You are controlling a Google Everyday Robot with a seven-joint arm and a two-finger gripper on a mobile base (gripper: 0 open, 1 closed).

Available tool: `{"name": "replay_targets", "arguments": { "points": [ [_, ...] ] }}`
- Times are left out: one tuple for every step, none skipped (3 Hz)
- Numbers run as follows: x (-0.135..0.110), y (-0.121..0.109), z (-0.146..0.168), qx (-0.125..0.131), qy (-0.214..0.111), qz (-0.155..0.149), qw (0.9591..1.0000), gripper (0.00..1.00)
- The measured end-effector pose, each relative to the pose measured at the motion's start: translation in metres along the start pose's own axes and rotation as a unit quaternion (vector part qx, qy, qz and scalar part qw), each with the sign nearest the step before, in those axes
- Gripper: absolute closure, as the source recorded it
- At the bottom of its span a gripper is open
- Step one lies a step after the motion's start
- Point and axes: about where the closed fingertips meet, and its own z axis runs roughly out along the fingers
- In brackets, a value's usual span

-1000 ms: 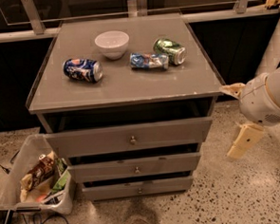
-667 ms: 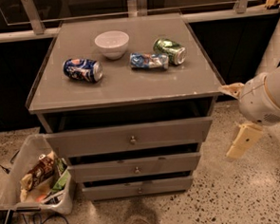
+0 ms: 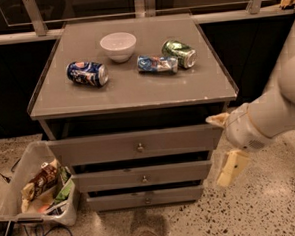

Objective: Open middle drawer

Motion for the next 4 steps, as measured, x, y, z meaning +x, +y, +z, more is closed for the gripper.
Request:
{"name": "replay_targets", "arguments": {
  "points": [
    [0.006,0.018,0.047,-0.035,-0.029,0.004,0.9989,0.00],
    [0.017,0.031,0.091,-0.043,-0.082,0.010,0.9957,0.00],
    [0.038,0.023,0.161,-0.001,-0.136,0.021,0.9904,0.00],
    [0.038,0.023,0.161,-0.002,-0.136,0.021,0.9904,0.00]
  ]
}}
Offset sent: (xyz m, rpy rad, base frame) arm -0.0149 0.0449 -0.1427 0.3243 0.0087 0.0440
